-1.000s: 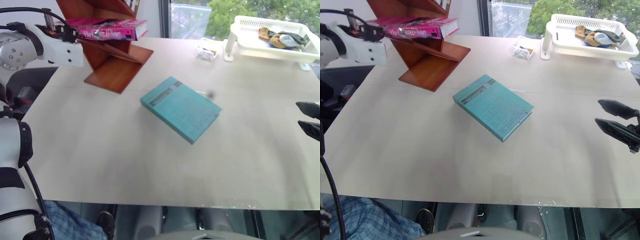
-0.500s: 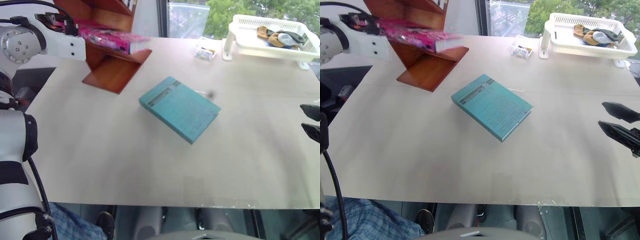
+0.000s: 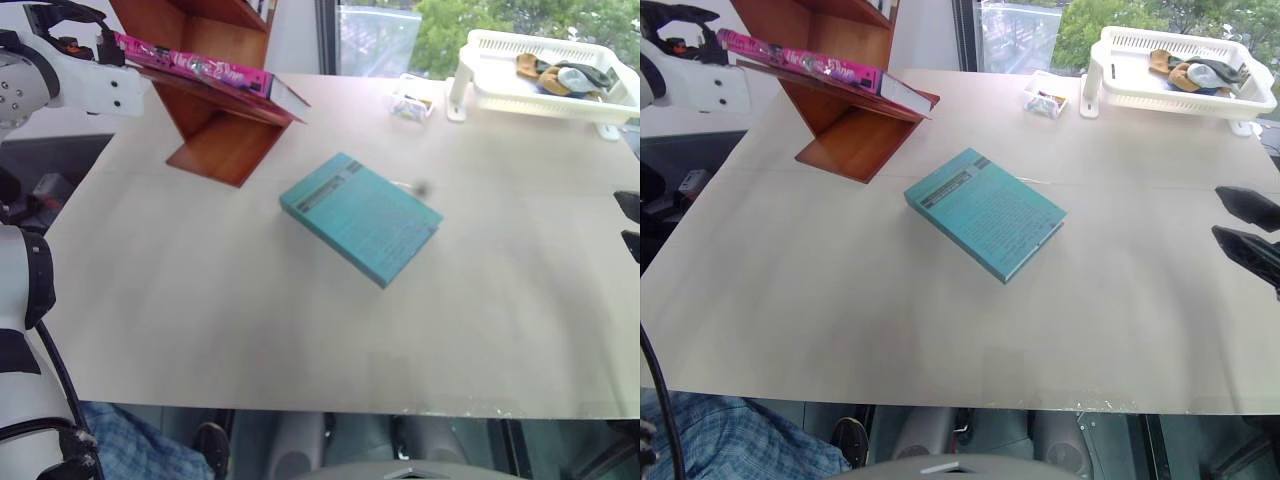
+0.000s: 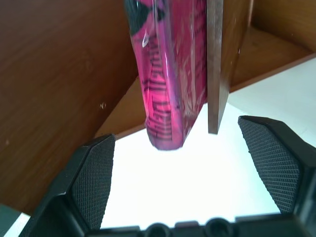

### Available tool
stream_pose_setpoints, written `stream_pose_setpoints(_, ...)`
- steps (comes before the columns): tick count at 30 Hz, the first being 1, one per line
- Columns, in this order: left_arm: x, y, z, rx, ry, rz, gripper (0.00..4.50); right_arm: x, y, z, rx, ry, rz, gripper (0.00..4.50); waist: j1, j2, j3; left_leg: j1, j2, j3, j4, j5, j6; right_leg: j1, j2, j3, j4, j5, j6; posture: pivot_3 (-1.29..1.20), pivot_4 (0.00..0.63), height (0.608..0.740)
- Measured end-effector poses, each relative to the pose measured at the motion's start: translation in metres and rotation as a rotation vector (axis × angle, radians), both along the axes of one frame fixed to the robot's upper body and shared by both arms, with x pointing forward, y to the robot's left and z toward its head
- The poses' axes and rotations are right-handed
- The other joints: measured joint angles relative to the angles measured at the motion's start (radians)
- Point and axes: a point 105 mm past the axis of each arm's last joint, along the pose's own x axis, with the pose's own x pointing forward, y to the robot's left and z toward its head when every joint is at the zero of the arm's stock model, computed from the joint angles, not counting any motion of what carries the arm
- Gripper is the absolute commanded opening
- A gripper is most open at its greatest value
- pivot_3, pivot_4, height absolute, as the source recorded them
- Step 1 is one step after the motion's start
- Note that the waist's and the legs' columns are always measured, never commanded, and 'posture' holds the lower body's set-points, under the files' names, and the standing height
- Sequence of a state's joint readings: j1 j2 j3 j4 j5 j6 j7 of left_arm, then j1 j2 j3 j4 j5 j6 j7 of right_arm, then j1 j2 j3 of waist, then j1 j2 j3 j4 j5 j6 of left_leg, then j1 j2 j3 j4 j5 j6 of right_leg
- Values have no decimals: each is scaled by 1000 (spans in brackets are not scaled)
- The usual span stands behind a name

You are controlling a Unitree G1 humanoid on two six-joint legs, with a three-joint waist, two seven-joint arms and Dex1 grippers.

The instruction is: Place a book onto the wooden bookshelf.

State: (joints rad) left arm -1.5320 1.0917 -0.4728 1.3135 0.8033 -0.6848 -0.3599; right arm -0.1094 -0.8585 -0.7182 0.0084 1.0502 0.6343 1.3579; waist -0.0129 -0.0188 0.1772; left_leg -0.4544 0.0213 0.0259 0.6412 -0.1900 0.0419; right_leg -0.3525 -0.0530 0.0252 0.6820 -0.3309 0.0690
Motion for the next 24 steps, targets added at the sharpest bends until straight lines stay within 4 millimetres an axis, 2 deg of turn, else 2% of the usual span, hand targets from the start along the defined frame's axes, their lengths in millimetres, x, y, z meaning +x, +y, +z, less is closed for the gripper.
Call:
stream_pose_setpoints(4,-6,3,3,16,6,-5,4445,-3,1,8,35,-6,38,4500,0,0,0,0,0,0,0,0,0,0,0,0,0,0,0,0,150,740)
stream_pose_setpoints(8,-10,-3,6,9,17,-53,4445,-4,1,9,39,1,49,4500,2,0,0,0,0,0,1,0,0,0,0,0,1,0,0,0,150,740)
stream_pose_setpoints(18,-47,-69,67,-202,-77,-505,4445,-4,-8,13,42,15,59,4500,0,0,0,0,1,0,7,0,0,-1,0,0,8,0,0,0,150,740)
stream_pose_setpoints(22,-51,-90,66,-320,-19,-654,4445,-2,-11,16,48,8,55,4500,-2,0,0,2,2,1,11,0,0,0,1,1,15,0,0,0,150,740)
stream_pose_setpoints(24,-54,-107,70,-437,-2,-771,4445,-1,-10,17,47,1,60,4500,-1,0,0,2,2,0,13,1,0,1,1,0,16,0,0,0,150,740)
